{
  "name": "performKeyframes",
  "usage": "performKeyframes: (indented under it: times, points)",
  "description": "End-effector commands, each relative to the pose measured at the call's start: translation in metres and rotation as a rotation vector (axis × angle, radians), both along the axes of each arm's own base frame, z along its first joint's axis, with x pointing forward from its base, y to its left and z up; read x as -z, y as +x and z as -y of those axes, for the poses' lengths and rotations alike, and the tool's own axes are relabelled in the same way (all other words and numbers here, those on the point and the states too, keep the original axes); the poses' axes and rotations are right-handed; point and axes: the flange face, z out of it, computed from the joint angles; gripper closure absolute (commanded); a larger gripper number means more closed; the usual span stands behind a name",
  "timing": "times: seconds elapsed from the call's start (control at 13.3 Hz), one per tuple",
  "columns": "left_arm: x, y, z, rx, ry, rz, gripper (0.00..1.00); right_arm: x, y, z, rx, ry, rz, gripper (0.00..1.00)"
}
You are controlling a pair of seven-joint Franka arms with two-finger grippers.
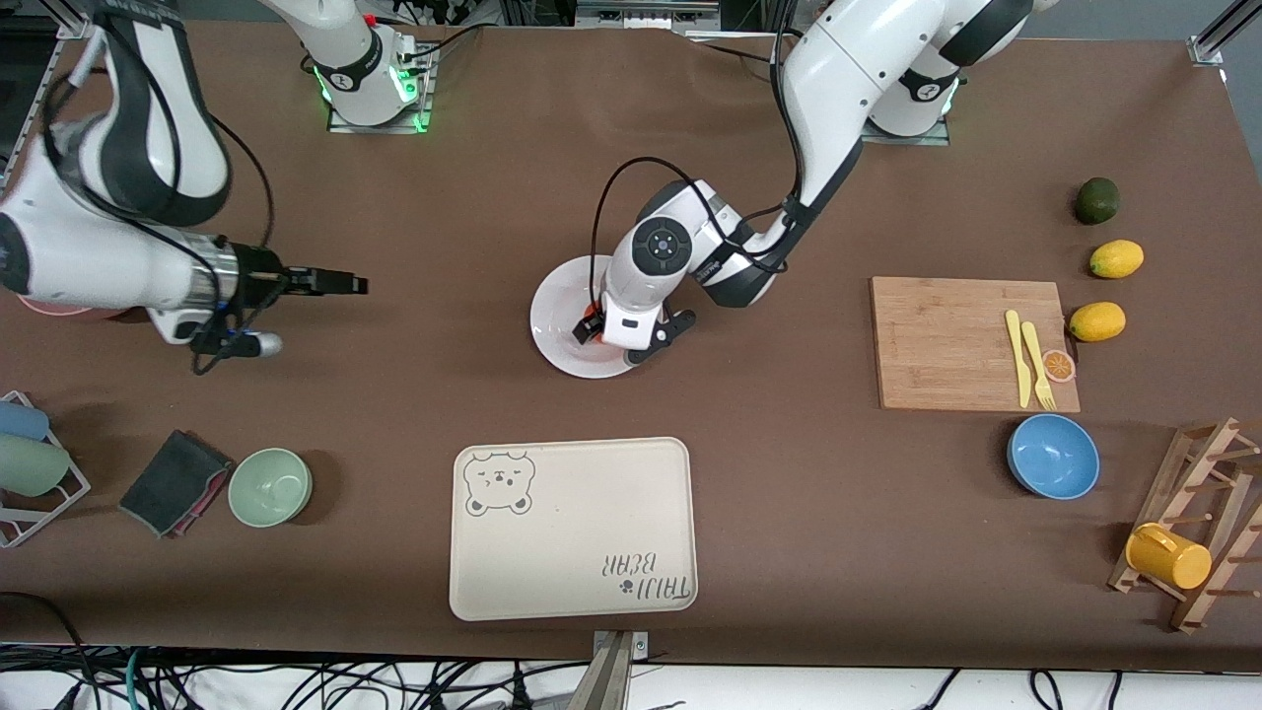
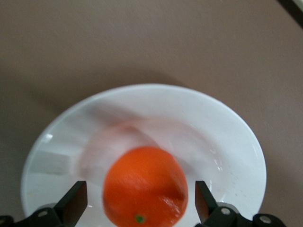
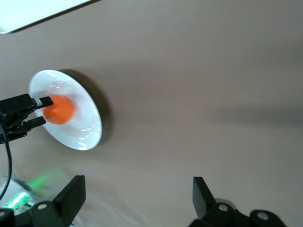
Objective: Place orange and plate with both arms
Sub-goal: 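Carry the orange with the left gripper onto the white plate, then release the orange and raise the left gripper while the right gripper grasps the plate rim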
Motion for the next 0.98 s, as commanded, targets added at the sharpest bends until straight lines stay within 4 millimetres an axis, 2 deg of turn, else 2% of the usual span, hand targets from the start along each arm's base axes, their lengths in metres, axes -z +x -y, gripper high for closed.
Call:
performKeyframes:
  times: [0.0, 0.23, 0.38, 0.68, 0.9]
  points:
    - [-0.066, 0.011, -0.030, 0.001, 0.086, -0.025, 0.00, 0.043, -0.028, -0.020, 0.032, 0.136, 0.050, 0.00]
    - [-0.116, 0.021, -0.071, 0.102, 0.279, 0.028, 0.00, 0.111, -0.036, -0.048, 0.033, 0.325, 0.118, 0.00]
    - [-0.138, 0.033, -0.105, 0.195, 0.328, 0.015, 0.00, 0.153, -0.041, -0.069, 0.017, 0.391, 0.158, 0.00]
    - [-0.199, 0.072, -0.205, 0.350, 0.319, 0.010, 0.00, 0.199, -0.053, -0.135, 0.075, 0.427, 0.175, 0.00]
    - [-0.240, 0.095, -0.282, 0.473, 0.278, 0.033, 0.00, 0.223, -0.051, -0.169, 0.117, 0.472, 0.196, 0.01]
